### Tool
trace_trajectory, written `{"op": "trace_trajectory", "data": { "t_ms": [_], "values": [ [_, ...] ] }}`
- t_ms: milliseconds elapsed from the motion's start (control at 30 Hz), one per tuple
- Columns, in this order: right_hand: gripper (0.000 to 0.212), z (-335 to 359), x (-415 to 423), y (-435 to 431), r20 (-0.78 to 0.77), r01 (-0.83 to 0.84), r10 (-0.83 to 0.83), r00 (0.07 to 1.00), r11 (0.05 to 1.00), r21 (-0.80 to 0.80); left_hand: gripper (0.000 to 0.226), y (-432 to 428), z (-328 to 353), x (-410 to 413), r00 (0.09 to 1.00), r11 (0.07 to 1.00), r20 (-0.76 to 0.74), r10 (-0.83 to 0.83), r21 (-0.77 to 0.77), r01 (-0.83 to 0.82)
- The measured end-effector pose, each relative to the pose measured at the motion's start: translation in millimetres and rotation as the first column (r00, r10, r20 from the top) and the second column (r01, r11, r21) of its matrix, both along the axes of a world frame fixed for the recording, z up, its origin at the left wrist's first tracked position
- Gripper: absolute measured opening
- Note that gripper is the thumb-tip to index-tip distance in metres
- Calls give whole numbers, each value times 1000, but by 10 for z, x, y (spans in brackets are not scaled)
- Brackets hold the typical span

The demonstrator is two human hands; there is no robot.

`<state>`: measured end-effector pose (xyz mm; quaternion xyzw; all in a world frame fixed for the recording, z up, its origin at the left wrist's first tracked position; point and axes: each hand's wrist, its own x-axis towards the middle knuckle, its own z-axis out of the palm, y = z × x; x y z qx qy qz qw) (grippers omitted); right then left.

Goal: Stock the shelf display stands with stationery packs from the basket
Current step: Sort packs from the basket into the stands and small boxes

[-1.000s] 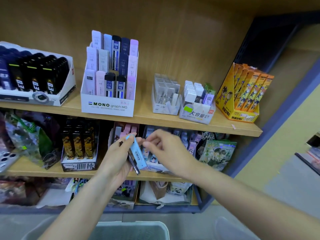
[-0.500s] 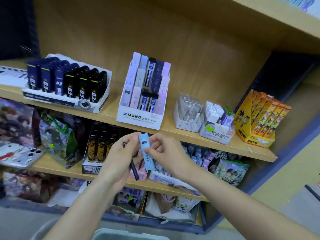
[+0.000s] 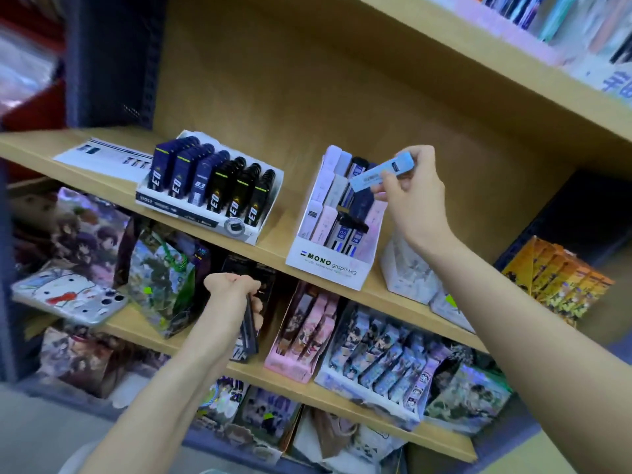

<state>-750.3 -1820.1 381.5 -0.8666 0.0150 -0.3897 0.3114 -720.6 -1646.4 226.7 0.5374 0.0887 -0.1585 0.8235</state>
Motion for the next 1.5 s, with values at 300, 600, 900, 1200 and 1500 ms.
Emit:
{"op": "trace_trajectory", "data": {
  "t_ms": [300, 600, 900, 1200, 1500],
  "values": [
    [10, 63, 227, -152, -60, 118, -130, 990, 977, -177, 21, 210, 35, -217, 960, 998, 279, -33, 69, 15],
    [8, -29, 315, -197, -83, 42, -60, 995, 978, -203, 22, 150, 46, -247, 931, 993, 361, -59, 113, 19],
    [20, -79, 537, -240, -186, 111, -290, 939, 766, -633, 22, 139, 25, -203, 948, 994, 308, -84, 87, 60],
    [18, -18, 590, -239, -132, 167, -346, 929, 711, -683, 12, 149, 91, -233, 936, 993, 336, -109, 68, 92],
    [32, -153, 470, -147, -39, 227, -352, 935, 680, -697, 21, 172, 121, -291, 929, 990, 349, -124, -18, 139]
  ]
}}
